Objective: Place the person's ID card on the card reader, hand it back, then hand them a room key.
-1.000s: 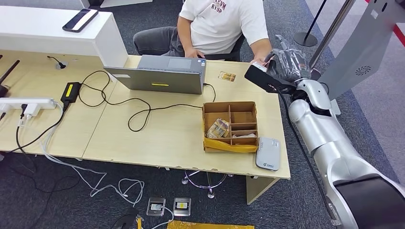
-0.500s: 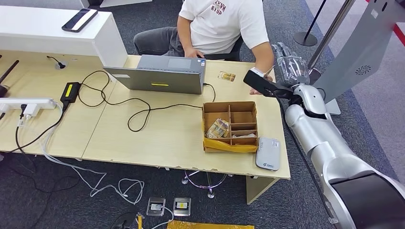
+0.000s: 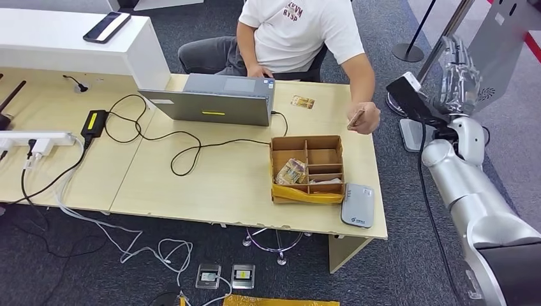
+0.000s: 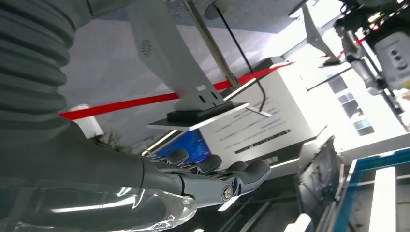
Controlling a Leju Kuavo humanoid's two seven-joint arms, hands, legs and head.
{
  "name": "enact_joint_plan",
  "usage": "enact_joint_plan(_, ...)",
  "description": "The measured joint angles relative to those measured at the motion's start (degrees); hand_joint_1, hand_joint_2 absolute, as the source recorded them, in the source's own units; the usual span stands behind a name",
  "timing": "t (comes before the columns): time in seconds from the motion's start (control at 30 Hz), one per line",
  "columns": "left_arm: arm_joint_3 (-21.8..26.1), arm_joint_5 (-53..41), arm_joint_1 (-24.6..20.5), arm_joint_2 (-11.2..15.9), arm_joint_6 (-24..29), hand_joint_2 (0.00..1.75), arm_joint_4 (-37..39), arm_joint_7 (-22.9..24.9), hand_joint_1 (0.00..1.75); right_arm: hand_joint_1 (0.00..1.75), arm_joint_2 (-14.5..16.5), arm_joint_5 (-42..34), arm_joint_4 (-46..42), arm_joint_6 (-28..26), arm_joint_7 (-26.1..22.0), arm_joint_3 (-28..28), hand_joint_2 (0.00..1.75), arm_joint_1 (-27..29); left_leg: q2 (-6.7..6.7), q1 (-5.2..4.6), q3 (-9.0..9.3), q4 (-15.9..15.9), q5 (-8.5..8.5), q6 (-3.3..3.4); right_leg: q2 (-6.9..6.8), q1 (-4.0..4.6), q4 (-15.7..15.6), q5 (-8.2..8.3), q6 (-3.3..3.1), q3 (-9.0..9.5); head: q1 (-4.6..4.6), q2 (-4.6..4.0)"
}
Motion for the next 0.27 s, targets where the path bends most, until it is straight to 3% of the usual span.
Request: enact_joint_plan(0.27,0.90,1.94,0.55,-0.04,0.99,1.75,-0.01,0.00,0.00,0.00,-8.83,-10.10,-0.94,-5.05,-0.51,-6.91,1.75,7.59,0.02,0.00,0.05,0.02,-0.09,0.08,0.01,0.00,-0.06,-0.02,0.02,0.06,0.01,-0.01)
